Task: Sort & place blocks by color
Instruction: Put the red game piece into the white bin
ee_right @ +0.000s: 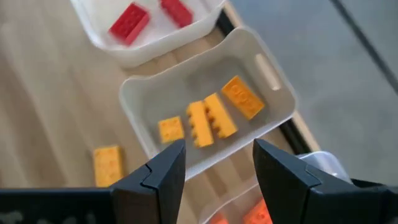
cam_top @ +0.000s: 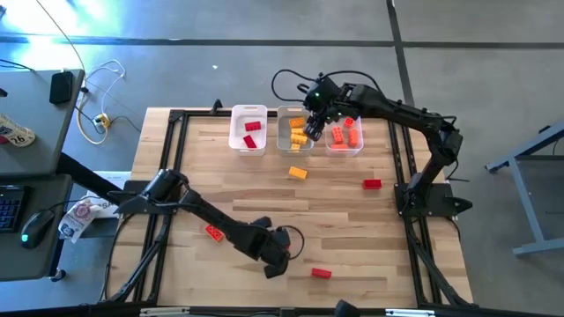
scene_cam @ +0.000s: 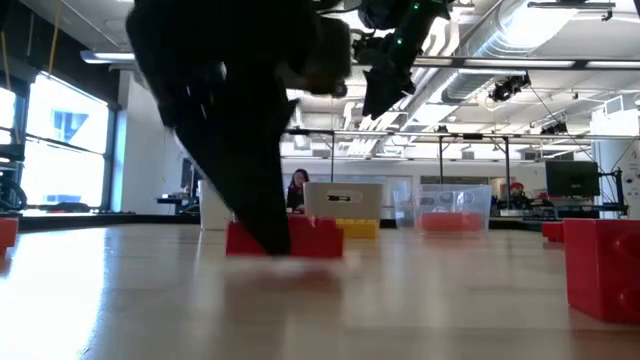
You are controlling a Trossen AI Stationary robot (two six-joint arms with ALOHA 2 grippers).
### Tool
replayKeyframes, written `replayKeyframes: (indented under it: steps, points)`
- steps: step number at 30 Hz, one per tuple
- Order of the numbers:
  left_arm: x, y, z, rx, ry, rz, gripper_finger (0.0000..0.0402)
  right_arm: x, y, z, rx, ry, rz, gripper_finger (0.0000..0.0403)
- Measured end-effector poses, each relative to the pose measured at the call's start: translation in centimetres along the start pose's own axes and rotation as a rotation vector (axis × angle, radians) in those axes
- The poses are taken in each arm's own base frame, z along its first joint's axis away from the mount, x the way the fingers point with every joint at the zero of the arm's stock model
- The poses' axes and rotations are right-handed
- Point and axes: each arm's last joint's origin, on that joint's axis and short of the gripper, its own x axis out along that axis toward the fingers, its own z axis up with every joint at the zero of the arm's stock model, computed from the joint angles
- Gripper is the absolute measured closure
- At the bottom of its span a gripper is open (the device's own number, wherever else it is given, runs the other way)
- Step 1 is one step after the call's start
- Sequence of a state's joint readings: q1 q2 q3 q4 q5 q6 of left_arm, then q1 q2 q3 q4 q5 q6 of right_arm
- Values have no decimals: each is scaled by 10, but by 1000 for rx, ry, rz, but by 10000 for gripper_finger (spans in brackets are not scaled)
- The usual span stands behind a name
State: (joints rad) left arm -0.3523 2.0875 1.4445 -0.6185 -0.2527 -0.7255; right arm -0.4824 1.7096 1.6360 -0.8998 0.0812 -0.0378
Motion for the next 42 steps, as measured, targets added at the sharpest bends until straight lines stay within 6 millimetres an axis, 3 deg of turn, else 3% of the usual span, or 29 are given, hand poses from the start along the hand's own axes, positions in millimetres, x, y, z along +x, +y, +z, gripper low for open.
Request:
replayKeyframes:
  steps: [4, 12, 22, 33, 42]
  points:
    - [-24, 17, 9, 6, -3, 58, 285, 0, 1, -6, -40, 61, 58, 228]
    - [-73, 64, 14, 26, -2, 331, 285, 0, 5, -11, -109, 103, 180, 228]
    - [-123, 135, 22, -61, -21, 545, 285, 0, 6, -11, -122, 97, 203, 228]
    - [-125, 227, 32, -182, 41, 608, 284, 0, 7, -11, -125, 96, 218, 228]
    - [-120, 299, 50, -279, 37, 476, 284, 1, 7, -6, -119, 45, 212, 228]
